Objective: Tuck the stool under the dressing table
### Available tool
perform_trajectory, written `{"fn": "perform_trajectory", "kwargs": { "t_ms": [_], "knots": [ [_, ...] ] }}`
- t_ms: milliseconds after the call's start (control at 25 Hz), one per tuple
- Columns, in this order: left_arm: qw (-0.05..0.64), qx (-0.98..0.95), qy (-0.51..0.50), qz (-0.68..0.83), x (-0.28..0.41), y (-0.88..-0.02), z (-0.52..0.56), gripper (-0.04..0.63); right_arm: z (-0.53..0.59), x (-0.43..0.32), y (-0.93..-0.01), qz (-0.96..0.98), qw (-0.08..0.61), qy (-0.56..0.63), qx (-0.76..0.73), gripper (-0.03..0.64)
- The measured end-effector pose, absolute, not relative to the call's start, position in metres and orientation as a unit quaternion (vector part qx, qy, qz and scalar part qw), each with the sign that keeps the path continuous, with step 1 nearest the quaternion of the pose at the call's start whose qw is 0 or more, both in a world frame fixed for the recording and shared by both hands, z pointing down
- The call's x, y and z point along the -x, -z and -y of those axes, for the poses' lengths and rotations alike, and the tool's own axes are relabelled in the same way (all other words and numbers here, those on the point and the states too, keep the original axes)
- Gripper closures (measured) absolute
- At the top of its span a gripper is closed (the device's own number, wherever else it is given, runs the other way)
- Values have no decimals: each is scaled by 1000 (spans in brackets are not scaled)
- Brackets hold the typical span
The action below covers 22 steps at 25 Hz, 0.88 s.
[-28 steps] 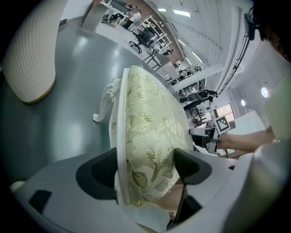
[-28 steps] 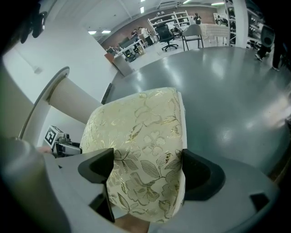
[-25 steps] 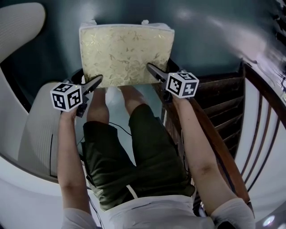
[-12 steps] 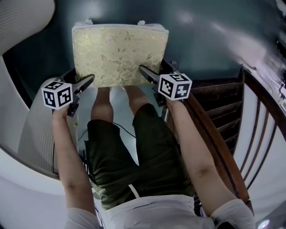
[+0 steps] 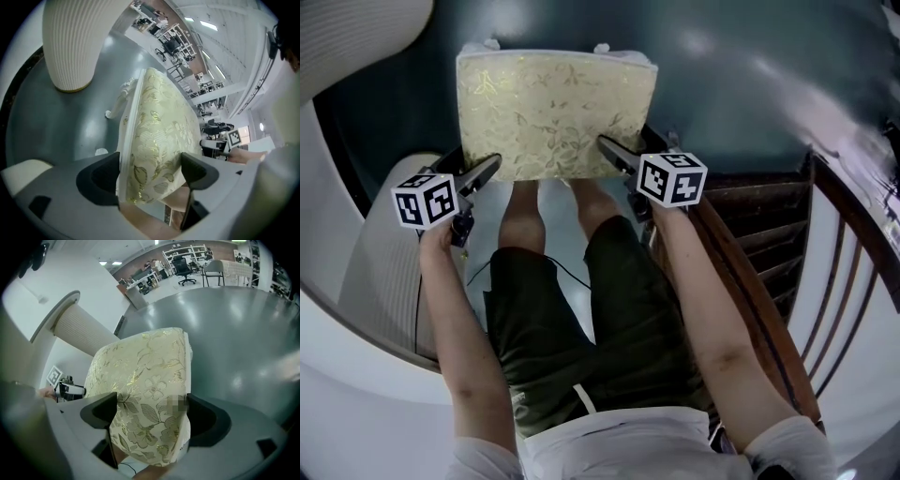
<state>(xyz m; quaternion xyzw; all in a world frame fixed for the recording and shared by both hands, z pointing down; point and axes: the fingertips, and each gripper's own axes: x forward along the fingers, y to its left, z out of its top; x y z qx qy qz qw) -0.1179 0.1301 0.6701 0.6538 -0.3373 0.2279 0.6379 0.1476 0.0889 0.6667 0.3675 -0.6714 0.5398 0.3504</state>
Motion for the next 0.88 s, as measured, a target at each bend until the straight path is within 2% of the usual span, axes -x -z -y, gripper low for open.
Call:
{"fn": "perform_trajectory", "kwargs": {
  "t_ms": [560, 640, 880],
  "knots": [
    [677, -536, -149, 482, 124, -666, -190, 198, -66, -164, -673, 688, 378, -511, -350, 114],
    [692, -522, -133, 480, 114, -664, -197, 198, -64, -163, -675, 689, 370, -521, -342, 97],
    [705, -537, -126, 446, 66, -667, -208, 199, -66, -158, -680, 680, 332, -567, -324, 107]
  ]
}}
